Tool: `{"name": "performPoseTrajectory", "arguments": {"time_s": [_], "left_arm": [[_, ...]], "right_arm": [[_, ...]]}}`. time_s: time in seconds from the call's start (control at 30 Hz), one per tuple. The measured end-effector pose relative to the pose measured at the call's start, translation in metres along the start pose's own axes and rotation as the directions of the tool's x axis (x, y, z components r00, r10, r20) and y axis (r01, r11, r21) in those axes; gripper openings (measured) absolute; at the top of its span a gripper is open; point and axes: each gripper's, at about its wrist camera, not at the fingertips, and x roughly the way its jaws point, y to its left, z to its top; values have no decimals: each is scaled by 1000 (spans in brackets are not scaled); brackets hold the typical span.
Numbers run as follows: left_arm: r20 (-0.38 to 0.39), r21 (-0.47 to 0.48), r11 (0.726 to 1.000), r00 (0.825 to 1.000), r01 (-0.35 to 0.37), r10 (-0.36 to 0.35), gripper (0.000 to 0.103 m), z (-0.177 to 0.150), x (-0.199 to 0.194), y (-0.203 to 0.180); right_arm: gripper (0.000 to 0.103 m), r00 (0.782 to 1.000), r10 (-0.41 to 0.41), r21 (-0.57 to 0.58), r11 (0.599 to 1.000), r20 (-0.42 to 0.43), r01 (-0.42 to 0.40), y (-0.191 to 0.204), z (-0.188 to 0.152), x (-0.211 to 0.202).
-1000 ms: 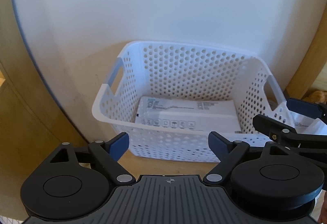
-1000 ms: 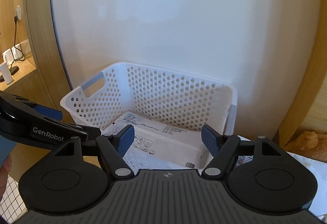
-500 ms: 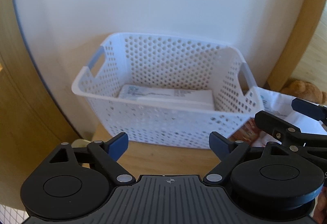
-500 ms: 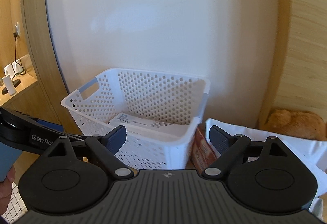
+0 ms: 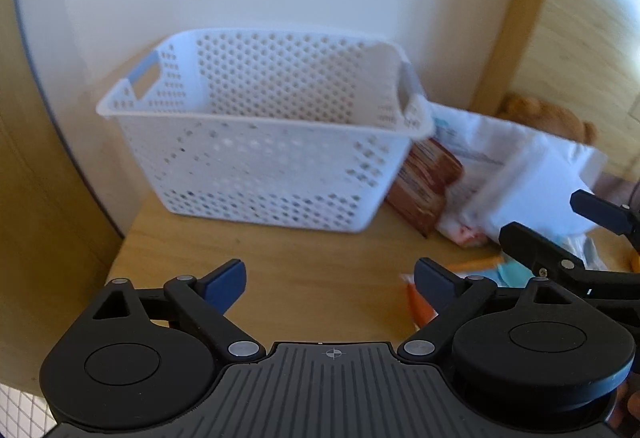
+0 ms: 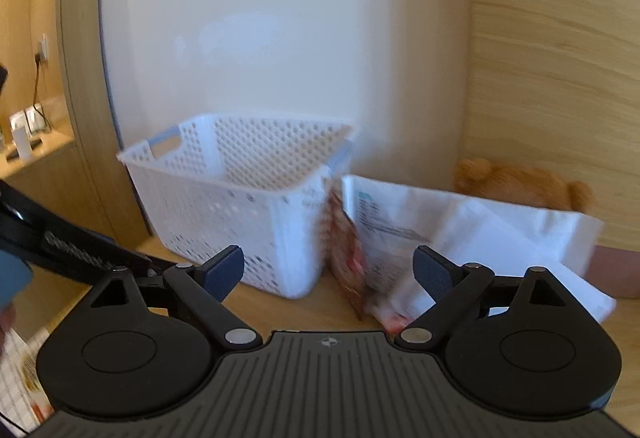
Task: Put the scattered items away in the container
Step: 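Withdraw the right tool up and away from the basket, then lower the open right tool over the white crinkled diaper on the pile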
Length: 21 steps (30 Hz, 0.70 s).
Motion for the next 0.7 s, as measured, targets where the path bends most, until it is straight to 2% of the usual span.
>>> {"name": "performPoseTrajectory", "arguments": {"time_s": [0.3, 0.53, 0.7], "left_arm": [[-41, 80, 995, 998, 57, -54, 103, -39, 7, -39], [-38, 175, 980, 996, 89, -84, 103, -47, 12, -74], [-33, 213, 963, 987, 163, -160, 103, -50, 13, -96]], "right_arm": [[94, 997, -66, 21, 998, -50, 67, -32, -37, -23], [94, 989, -117, 108, 986, -92, 127, -67, -54, -32], [94, 984, -148, 152, 975, -103, 162, -86, -60, -39]]}}
